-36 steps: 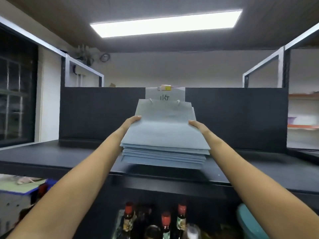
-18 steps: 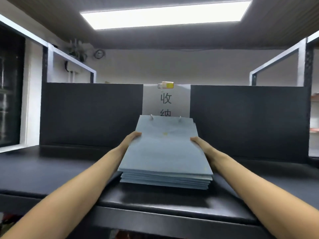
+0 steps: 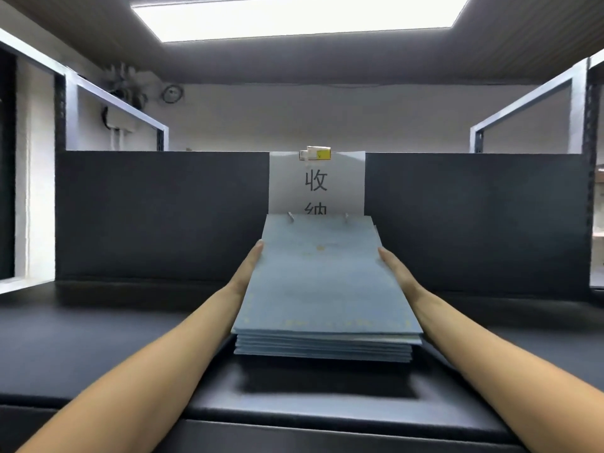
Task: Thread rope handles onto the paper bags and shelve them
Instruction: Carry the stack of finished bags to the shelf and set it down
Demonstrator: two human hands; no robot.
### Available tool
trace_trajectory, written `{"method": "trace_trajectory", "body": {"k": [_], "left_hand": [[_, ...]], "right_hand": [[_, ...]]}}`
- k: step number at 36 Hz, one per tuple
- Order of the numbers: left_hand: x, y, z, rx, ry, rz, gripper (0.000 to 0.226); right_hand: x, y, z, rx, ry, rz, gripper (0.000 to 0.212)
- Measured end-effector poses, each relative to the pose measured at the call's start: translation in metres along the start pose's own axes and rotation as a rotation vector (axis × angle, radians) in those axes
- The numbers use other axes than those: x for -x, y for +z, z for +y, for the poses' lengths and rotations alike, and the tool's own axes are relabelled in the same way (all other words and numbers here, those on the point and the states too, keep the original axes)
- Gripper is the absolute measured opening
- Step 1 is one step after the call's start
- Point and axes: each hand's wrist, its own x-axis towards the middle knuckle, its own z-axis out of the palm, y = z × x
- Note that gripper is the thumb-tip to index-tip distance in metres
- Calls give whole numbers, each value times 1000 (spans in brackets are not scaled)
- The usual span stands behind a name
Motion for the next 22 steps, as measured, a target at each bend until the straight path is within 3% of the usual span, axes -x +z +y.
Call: {"method": "trace_trajectory", "body": {"k": [4,7,10,11,15,22], "left_hand": [[3,-3,3,10,-52,42,56],[9,-3,4,-69,48,133,36],[13,-10,2,-92,44,84,40],[14,-11,2,-66,28,52,31],[16,-9,5,-27,-25,79,33],[39,2,10,-26,4,93,37]], "right_hand": [[13,5,-2,31,-2,-19,41],[32,9,-8,44,-72,13,32],[52,17,-14,65,-65,39,26],[45,11,-10,75,-56,6,29],[40,14,-6,130,-7,-27,38],[70,25,-18,118,-67,4,23]]}}
